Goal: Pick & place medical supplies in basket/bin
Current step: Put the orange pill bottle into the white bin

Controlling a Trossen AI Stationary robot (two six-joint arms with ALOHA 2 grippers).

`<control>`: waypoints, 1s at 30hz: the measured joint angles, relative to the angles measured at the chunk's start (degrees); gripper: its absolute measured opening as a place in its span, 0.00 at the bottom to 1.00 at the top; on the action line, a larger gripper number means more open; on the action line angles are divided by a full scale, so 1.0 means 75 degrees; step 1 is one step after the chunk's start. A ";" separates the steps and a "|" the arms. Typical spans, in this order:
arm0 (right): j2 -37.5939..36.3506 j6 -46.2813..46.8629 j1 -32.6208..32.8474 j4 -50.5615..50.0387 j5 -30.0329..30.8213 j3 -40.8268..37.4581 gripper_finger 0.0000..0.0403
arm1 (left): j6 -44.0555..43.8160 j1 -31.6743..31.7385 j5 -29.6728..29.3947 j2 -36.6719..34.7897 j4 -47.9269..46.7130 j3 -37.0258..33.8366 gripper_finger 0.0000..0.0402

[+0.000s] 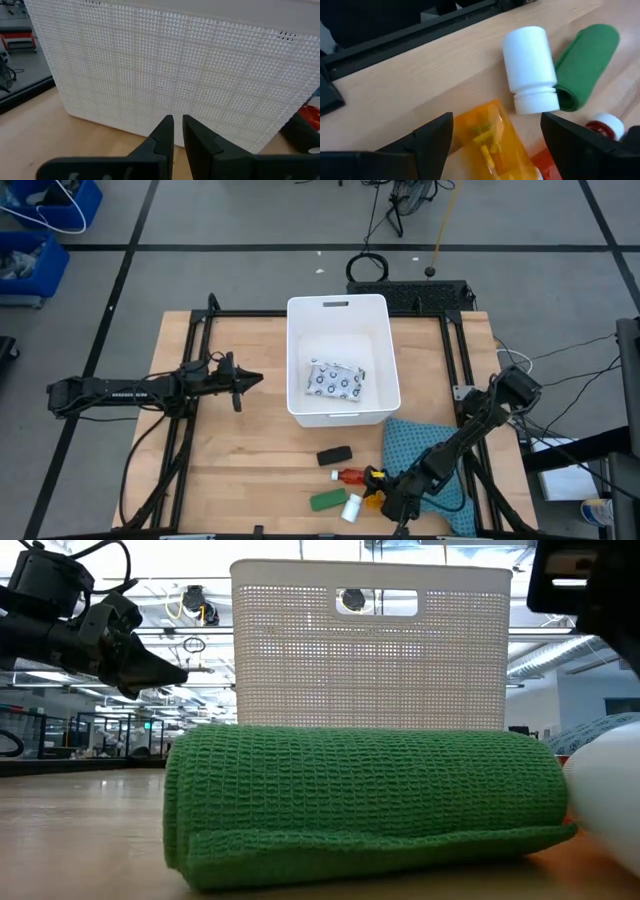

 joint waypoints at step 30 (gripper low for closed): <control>0.0171 -0.0271 -0.0221 -0.0371 0.0257 0.0192 0.37 | 0.0013 0.0000 0.0009 0.0000 -0.0061 0.0000 0.11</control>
